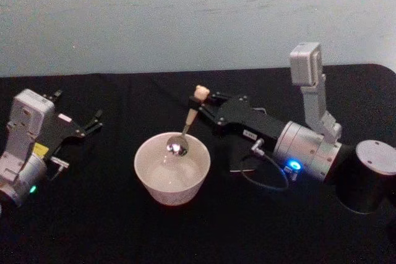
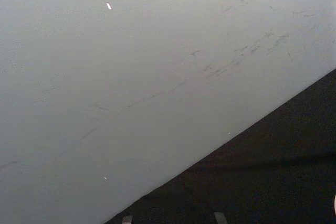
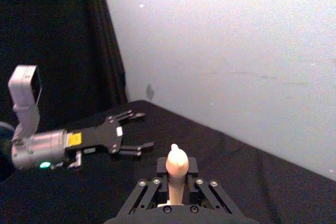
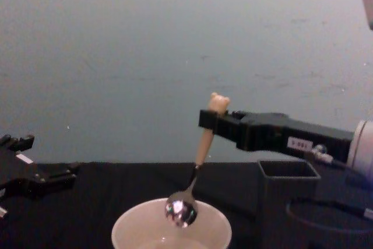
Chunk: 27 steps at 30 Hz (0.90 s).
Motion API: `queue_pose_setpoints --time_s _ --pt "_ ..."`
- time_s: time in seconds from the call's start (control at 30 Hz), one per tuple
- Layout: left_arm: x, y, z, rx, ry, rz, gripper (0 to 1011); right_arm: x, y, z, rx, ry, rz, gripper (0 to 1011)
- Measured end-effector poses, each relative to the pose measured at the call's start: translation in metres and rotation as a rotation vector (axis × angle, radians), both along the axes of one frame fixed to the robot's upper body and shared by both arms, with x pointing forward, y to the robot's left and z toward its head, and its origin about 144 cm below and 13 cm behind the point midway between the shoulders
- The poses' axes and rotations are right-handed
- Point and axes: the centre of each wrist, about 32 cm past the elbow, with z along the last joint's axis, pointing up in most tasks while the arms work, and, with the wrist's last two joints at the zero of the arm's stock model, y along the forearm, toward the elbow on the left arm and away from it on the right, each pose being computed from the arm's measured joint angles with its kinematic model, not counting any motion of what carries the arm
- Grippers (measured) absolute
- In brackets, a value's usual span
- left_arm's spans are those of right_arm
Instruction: Pick up the stirring spoon with one hand, stir inside the cup, then place it back in its original position.
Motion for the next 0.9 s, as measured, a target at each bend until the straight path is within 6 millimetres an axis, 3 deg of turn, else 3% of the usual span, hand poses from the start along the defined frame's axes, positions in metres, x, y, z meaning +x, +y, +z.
queue_pose_setpoints --time_s 0.9 --pt "0.0 0.0 0.0 0.0 0.0 0.0 1001 -0.006 -0.043 0.032 0.138 -0.056 -0.133 202"
